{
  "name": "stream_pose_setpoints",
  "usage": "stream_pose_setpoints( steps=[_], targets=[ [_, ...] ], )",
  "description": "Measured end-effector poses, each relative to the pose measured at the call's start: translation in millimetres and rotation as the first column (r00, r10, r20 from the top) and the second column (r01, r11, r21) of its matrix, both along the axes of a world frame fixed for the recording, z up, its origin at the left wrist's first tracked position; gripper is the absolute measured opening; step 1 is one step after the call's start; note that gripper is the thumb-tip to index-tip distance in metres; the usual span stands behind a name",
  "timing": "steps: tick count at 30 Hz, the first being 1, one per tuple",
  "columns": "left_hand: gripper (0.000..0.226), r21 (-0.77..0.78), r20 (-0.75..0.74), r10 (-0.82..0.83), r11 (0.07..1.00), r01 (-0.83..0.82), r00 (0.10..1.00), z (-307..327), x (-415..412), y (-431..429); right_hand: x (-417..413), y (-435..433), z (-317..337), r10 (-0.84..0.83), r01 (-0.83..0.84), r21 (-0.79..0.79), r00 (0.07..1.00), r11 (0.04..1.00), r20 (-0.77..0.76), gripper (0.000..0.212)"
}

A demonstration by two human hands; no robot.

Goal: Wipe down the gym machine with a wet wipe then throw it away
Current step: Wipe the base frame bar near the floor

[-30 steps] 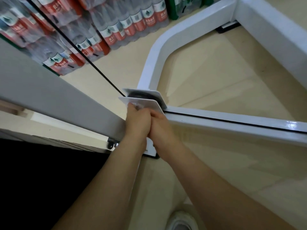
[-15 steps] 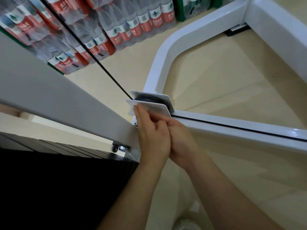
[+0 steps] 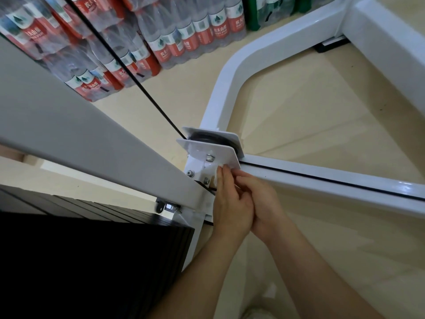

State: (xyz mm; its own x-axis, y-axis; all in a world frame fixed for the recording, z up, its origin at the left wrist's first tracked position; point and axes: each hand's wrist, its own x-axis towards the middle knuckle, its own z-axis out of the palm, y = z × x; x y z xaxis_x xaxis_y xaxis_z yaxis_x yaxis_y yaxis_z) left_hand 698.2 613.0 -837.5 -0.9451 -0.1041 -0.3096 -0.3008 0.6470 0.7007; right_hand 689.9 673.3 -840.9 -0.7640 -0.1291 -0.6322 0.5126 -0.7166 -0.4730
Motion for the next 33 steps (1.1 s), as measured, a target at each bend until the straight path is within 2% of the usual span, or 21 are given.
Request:
stream_pose_setpoints(
  steps=[3,6,9,12,16,21,23,25,28,30,33],
  targets=[
    [0.081,0.145,0.028,0.188,0.971,-0.19,0.982,-15.1,-14.0,-5.3,-6.0,-4.8,-0.1,0.102,-0.102,-0.003,0.995,0.995,-0.021,0.032],
    [0.076,0.18,0.029,0.262,0.948,-0.263,0.965,-17.1,-19.5,-11.2,-10.9,-8.8,1.9,0.185,-0.184,0.026,0.982,0.983,-0.036,0.031],
    [0.071,0.206,0.024,0.253,0.946,-0.252,0.967,-4.1,-10.4,-2.7,-9.7,-7.0,5.4,0.074,-0.073,-0.016,0.997,0.997,0.019,0.028],
    [0.073,0.179,0.044,0.154,0.971,-0.16,0.987,8.0,4.5,9.5,-5.9,5.4,5.5,-0.069,0.071,-0.015,0.993,0.997,0.091,0.023],
    [0.065,0.119,-0.097,0.101,0.989,-0.09,0.99,19.6,11.2,9.2,-8.4,19.2,5.7,-0.031,0.031,0.111,1.0,0.993,0.0,0.022],
    [0.068,0.173,-0.224,0.142,0.979,-0.105,0.964,34.2,11.4,8.2,-15.4,27.4,9.3,0.023,0.003,0.267,0.995,0.964,-0.097,0.016],
    [0.062,0.186,-0.303,0.17,0.976,-0.117,0.938,39.8,7.4,6.0,-22.1,31.5,17.7,0.045,0.021,0.398,0.987,0.917,-0.155,0.01],
    [0.053,0.156,-0.395,0.177,0.98,-0.124,0.902,45.9,0.5,4.5,-36.4,41.9,29.9,0.036,0.116,0.536,0.964,0.836,-0.264,0.014],
    [0.03,0.159,-0.447,0.259,0.965,-0.209,0.856,55.8,-18.1,1.9,-60.5,50.7,47.4,0.032,0.255,0.621,0.911,0.741,-0.412,0.018],
    [0.011,0.162,-0.401,0.31,0.95,-0.267,0.862,61.5,-32.4,-0.6,-70.7,39.4,54.1,0.196,0.23,0.72,0.868,0.655,-0.455,0.022],
    [0.01,0.127,-0.358,0.32,0.948,-0.293,0.877,69.6,-44.0,-2.1,-77.0,26.0,64.4,0.566,0.089,0.904,0.753,0.417,-0.336,0.021]
  ],
)
